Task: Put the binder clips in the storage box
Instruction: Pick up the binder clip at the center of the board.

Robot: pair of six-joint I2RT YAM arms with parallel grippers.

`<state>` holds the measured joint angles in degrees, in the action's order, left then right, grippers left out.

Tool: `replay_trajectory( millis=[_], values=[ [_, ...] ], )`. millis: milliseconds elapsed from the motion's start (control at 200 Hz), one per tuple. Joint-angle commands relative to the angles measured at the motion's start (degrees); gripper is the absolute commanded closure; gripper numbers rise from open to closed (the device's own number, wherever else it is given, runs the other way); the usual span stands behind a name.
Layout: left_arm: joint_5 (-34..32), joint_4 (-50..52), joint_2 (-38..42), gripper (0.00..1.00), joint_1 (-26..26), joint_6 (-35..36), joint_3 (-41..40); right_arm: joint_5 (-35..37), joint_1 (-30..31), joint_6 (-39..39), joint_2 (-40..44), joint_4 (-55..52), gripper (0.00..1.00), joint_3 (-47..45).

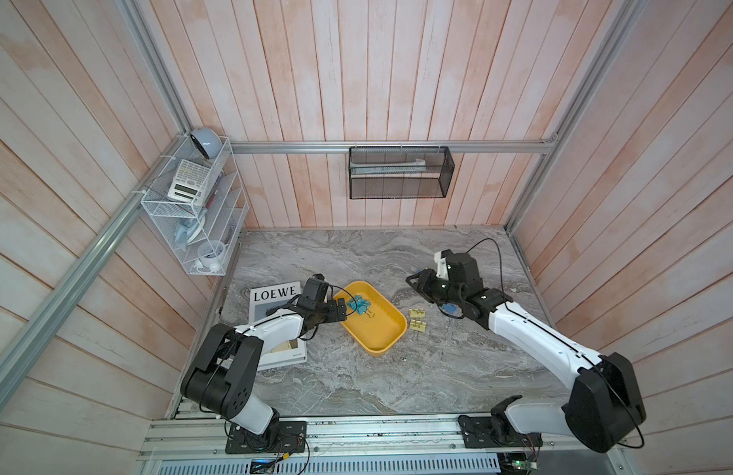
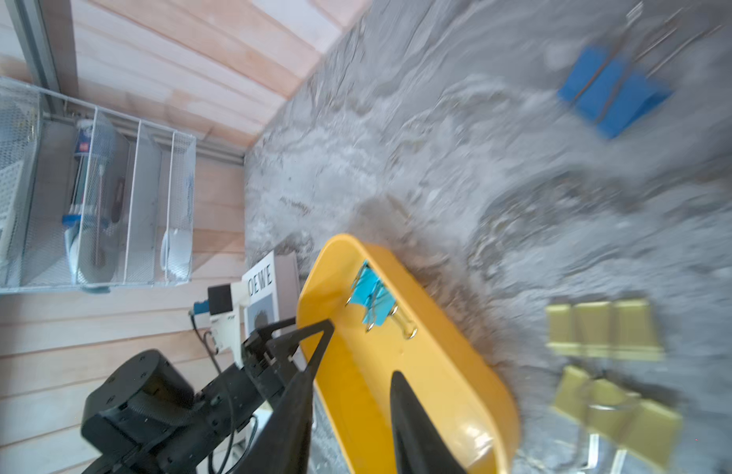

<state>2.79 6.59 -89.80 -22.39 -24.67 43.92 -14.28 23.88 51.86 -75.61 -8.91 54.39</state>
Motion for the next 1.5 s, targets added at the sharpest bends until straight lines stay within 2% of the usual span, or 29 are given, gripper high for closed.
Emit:
replay_trajectory(
  millis=[0,80,230,550,875,1490],
  values=[
    [0.8,-0.6,0.9,0.00,0.2,-0.3,-1.2,1.9,-7.7,-12.3,-1.8,-9.3,0.64,1.1],
    [0.8,-0.4,1.0,0.00,0.2,-0.2,-1.1,-2.8,-11.8,-16.3,-5.9,-9.7,0.64,3.7],
    [0.6,-0.1,0.8,0.00,0.2,-0.4,-1.2,-7.9,-15.2,-21.5,-15.6,-9.3,0.63,10.0],
    [1.1,-0.1,0.8,0.00,0.2,-0.8,-1.5,-16.2,-17.9,-27.3,-32.5,-10.1,0.62,23.0],
    [1.9,-0.5,1.4,0.00,0.2,-1.7,-1.8,-18.6,-18.7,-29.5,-40.3,-10.2,0.62,28.7],
    [1.6,-0.1,0.6,0.00,0.2,-1.4,-1.6,-22.8,-19.5,-28.8,-46.7,-9.5,0.63,33.3]
  ],
)
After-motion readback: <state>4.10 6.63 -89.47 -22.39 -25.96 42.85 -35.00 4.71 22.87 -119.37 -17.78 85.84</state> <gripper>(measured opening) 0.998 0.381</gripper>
